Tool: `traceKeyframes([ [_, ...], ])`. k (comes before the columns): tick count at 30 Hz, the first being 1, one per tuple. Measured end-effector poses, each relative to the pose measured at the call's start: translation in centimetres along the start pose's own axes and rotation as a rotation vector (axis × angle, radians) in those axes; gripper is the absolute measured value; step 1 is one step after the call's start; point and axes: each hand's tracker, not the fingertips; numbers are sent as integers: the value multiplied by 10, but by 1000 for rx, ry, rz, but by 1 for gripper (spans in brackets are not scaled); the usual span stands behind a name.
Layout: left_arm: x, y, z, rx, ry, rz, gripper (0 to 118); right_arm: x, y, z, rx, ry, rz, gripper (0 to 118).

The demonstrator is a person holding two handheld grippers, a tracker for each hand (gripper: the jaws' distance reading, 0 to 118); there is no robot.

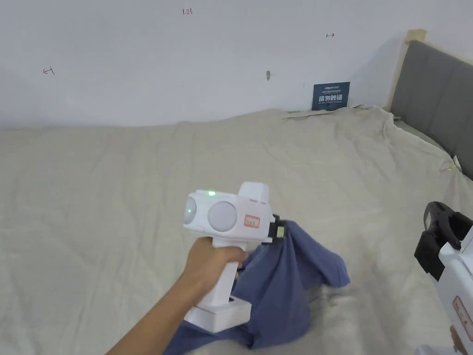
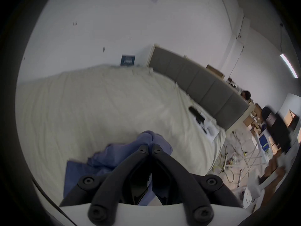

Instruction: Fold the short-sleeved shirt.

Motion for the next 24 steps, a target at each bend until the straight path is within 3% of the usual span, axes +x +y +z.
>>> traceKeyframes([
  [15,-29,-92,-88,-303,152,69,4,-16,-6,0,-42,33,-3,0],
  [17,-31,-93,-82,-247,165,89,26,-16,-6,-1,-45,39,0,0],
  [21,-35,-83,-58,-169,190,106,113,-18,-6,-3,-43,51,7,0],
  [24,-34,-72,-23,-24,204,115,118,-23,-3,-3,-35,58,4,0],
])
